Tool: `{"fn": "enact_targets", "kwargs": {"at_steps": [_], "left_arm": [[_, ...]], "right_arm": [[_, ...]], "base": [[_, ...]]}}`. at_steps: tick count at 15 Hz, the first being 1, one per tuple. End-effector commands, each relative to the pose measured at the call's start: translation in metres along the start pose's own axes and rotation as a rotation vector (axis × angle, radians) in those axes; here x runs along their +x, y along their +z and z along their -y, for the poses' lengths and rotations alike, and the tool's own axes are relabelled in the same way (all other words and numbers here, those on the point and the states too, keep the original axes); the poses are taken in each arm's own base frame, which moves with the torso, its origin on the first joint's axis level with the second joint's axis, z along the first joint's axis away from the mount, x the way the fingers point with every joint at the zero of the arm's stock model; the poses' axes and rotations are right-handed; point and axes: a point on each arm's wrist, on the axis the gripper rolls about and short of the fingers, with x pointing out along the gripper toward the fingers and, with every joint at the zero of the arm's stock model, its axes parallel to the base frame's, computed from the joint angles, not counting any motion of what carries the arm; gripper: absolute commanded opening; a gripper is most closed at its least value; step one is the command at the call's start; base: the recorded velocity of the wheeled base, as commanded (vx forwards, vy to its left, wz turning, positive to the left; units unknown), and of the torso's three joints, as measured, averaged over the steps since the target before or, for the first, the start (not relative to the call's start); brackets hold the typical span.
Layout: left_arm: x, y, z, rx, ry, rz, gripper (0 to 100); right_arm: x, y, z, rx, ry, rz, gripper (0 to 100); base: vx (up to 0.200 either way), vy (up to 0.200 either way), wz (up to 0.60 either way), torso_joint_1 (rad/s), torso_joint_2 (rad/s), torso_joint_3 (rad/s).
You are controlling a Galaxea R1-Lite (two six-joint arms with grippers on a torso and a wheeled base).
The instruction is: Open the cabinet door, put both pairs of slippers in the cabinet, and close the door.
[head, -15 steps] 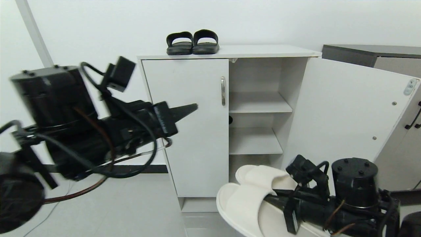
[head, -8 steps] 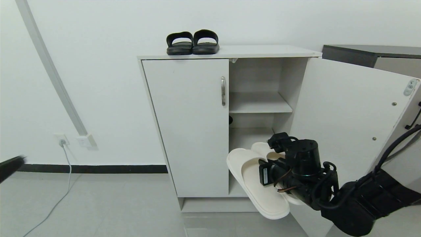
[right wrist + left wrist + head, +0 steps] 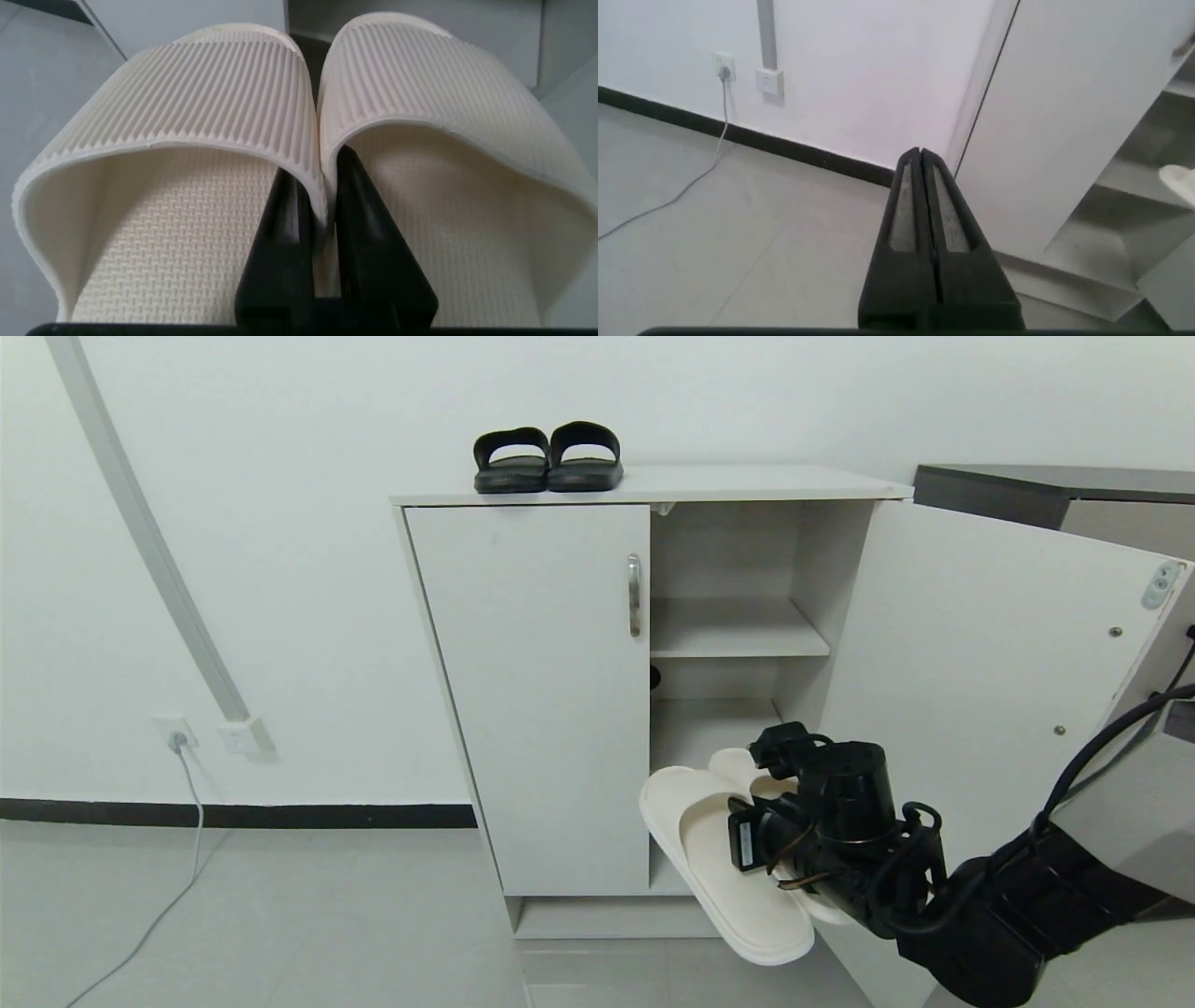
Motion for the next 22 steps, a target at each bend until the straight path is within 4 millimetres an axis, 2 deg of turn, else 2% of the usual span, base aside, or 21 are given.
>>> {"fn": "enact_targets", "kwargs": {"at_steps": [1,5,8,9,12,15,17,19,22], "left_arm": [[0.006,-0.027,0.001,0.003,-0.111,0.032,0],[0.006,-0.032,0.003,0.061,-0.217,-0.026,0],[0.006,-0.032,0.003,0.041,-0.213,-0.033,0],[0.006,-0.032,0.001,0.114,-0.136,-0.015,0],[0.006,-0.032,0.001,0.042,-0.140,-0.019,0],[0.006,-0.032,0.001,0.034,-0.139,-0.019,0],[0.006,-0.032,0.001,0.032,-0.139,-0.019,0],[0.006,-0.032,0.001,0.032,-0.139,-0.019,0],[0.006,-0.032,0.001,0.032,-0.140,-0.019,0]], "right_arm": [[-0.001,-0.001,-0.001,-0.003,0.004,0.001,0],[-0.002,-0.002,-0.004,-0.007,0.013,0.003,0],[-0.005,-0.002,-0.008,-0.009,0.025,0.013,0],[-0.005,-0.001,-0.009,-0.008,0.032,0.030,0],[-0.004,0.001,-0.011,-0.005,0.029,0.035,0],[0.014,0.015,-0.024,0.009,-0.126,0.088,0],[0.013,0.025,-0.038,0.056,-0.182,0.142,0],[0.012,0.026,-0.043,0.059,-0.210,0.152,0],[0.014,0.024,-0.043,0.063,-0.238,0.137,0]], "base": [[0.000,0.000,0.00,0.000,0.00,0.000],[0.000,0.000,0.00,0.000,0.00,0.000],[0.000,0.000,0.00,0.000,0.00,0.000],[0.000,0.000,0.00,0.000,0.00,0.000],[0.000,0.000,0.00,0.000,0.00,0.000],[0.000,0.000,0.00,0.000,0.00,0.000],[0.000,0.000,0.00,0.000,0.00,0.000],[0.000,0.000,0.00,0.000,0.00,0.000],[0.000,-0.200,0.00,0.002,0.00,0.002]]}}
